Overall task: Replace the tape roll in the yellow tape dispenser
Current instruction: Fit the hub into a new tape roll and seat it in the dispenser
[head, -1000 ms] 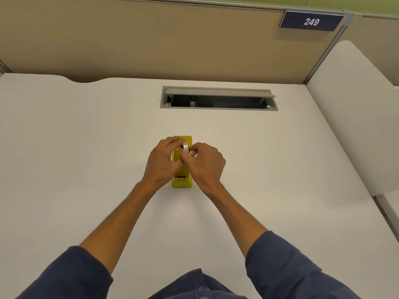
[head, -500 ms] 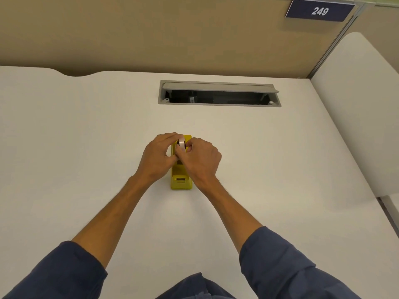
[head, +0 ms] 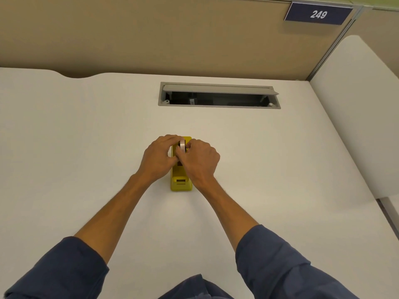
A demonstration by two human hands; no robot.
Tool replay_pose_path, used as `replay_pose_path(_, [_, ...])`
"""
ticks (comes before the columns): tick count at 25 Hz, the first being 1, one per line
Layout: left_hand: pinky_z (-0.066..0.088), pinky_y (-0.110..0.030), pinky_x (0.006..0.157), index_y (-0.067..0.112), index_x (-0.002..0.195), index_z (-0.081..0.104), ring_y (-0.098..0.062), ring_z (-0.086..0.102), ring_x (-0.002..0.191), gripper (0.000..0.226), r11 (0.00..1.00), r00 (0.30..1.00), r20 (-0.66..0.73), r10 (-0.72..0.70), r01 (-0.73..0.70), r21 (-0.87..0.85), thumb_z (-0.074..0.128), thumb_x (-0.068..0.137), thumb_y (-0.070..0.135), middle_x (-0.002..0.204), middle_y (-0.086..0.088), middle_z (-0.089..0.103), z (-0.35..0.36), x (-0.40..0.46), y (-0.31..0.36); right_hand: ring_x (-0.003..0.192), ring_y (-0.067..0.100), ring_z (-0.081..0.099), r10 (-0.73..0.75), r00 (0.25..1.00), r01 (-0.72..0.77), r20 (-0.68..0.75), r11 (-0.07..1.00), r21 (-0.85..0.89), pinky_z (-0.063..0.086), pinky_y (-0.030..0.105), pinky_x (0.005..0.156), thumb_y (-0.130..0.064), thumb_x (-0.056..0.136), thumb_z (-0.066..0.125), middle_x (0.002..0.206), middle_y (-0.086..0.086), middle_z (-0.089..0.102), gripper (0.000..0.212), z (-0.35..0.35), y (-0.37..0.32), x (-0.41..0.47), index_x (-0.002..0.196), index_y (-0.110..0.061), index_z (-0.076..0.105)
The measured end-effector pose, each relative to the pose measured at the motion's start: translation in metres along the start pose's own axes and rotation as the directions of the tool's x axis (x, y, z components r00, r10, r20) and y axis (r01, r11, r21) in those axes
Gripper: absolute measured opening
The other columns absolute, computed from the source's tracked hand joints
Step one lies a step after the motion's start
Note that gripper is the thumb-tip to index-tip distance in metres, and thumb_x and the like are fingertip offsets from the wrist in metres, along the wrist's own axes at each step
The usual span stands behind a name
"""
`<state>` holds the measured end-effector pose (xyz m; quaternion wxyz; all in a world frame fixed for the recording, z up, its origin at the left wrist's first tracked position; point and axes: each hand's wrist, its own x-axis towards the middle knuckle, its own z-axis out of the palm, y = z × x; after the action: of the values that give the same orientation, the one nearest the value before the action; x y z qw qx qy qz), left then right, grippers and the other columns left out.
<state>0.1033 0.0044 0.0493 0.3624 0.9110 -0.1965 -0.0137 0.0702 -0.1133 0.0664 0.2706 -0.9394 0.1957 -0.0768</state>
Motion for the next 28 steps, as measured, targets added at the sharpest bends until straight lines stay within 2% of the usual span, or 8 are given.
replay_pose_path(4, [0.040,-0.031,0.091,0.022,0.122,0.060,-0.020,0.052,0.119,0.049,0.999,1.000,0.007,0.018,-0.018,0.048,0.066,0.075,0.012,0.128,-0.001,0.062,-0.0007,0.0003,-0.0051,0.059,0.023,0.055,-0.002,1.000,0.003,0.030,1.000,-0.031,0.035,0.029,0.054,-0.043,0.082,0.057,0.067,0.001,0.066,0.029,0.0040,0.0000,-0.0009,0.071,-0.017,0.067])
replay_pose_path(7, [0.039,-0.029,0.091,0.022,0.122,0.060,-0.020,0.050,0.121,0.049,0.999,1.000,0.021,0.002,-0.003,0.054,0.068,0.075,0.014,0.128,-0.001,0.062,0.0025,0.0002,-0.0069,0.060,0.023,0.055,0.001,0.999,0.001,0.041,0.999,-0.045,0.037,0.030,0.055,-0.043,0.082,0.057,0.069,0.001,0.067,0.029,0.0063,0.0029,-0.0002,0.073,-0.017,0.067])
replay_pose_path(12, [0.038,-0.030,0.091,0.021,0.121,0.061,-0.021,0.050,0.121,0.047,0.998,1.000,0.019,0.018,-0.019,0.066,0.068,0.075,0.014,0.126,-0.002,0.062,0.0027,0.0027,-0.0092,0.057,0.022,0.053,-0.001,0.999,0.004,0.048,0.999,-0.051,0.032,0.030,0.053,-0.039,0.080,0.058,0.063,0.000,0.060,0.027,0.0077,0.0006,0.0025,0.065,-0.017,0.058])
replay_pose_path(16, [0.040,-0.036,0.094,0.017,0.121,0.061,-0.024,0.051,0.120,0.046,0.994,0.999,0.029,0.045,-0.047,0.096,0.068,0.075,0.014,0.126,-0.006,0.063,0.0007,0.0037,-0.0081,0.056,0.022,0.050,-0.009,0.998,0.013,0.058,0.998,-0.067,0.029,0.029,0.053,-0.038,0.080,0.059,0.060,-0.001,0.055,0.027,0.0080,-0.0003,0.0028,0.061,-0.018,0.053])
replay_pose_path(24, [0.041,-0.046,0.098,0.018,0.119,0.062,-0.025,0.046,0.126,0.043,0.991,0.996,0.076,0.040,-0.049,0.123,0.069,0.076,0.016,0.130,-0.006,0.059,0.0005,0.0065,-0.0066,0.058,0.023,0.050,0.003,0.997,0.004,0.078,0.996,-0.084,0.023,0.028,0.051,-0.038,0.082,0.057,0.064,0.001,0.056,0.028,0.0072,0.0006,0.0055,0.064,-0.017,0.051])
replay_pose_path(28, [0.041,-0.044,0.098,0.019,0.119,0.063,-0.023,0.044,0.127,0.043,0.991,0.996,0.084,0.036,-0.046,0.125,0.069,0.077,0.016,0.132,-0.004,0.058,0.0018,0.0069,-0.0095,0.060,0.023,0.052,-0.017,0.997,0.023,0.071,0.997,-0.077,0.031,0.029,0.054,-0.042,0.084,0.057,0.074,0.003,0.067,0.028,0.0098,0.0033,0.0043,0.070,-0.017,0.056])
